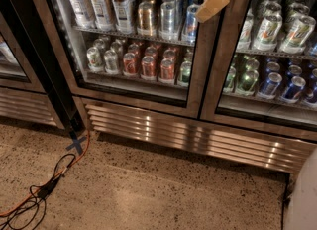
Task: Close left fridge door
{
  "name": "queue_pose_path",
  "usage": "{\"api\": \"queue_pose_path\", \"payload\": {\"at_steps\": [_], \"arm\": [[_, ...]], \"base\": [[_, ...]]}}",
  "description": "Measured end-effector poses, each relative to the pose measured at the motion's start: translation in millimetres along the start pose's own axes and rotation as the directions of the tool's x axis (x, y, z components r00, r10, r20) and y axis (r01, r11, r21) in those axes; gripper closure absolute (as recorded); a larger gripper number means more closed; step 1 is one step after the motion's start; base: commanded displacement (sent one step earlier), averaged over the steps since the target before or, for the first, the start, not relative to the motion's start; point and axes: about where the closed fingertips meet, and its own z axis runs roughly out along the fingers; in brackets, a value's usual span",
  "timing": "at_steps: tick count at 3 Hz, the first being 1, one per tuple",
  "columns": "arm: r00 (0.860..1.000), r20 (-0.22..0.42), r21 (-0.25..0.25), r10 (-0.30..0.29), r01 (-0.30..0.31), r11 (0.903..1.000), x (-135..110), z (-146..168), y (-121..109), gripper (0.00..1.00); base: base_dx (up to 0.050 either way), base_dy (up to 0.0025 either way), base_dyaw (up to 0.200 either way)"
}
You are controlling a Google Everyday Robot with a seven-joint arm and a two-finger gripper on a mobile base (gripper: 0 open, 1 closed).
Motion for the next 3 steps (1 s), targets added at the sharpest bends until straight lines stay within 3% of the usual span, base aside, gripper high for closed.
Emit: {"api": "queue_pose_path", "payload": {"at_steps": [3], "arm": [[1.000,0.000,0.000,0.000,0.000,1.0000,0.0,0.1,0.1,0.89]], "base": [[0.000,0.00000,0.000]]}}
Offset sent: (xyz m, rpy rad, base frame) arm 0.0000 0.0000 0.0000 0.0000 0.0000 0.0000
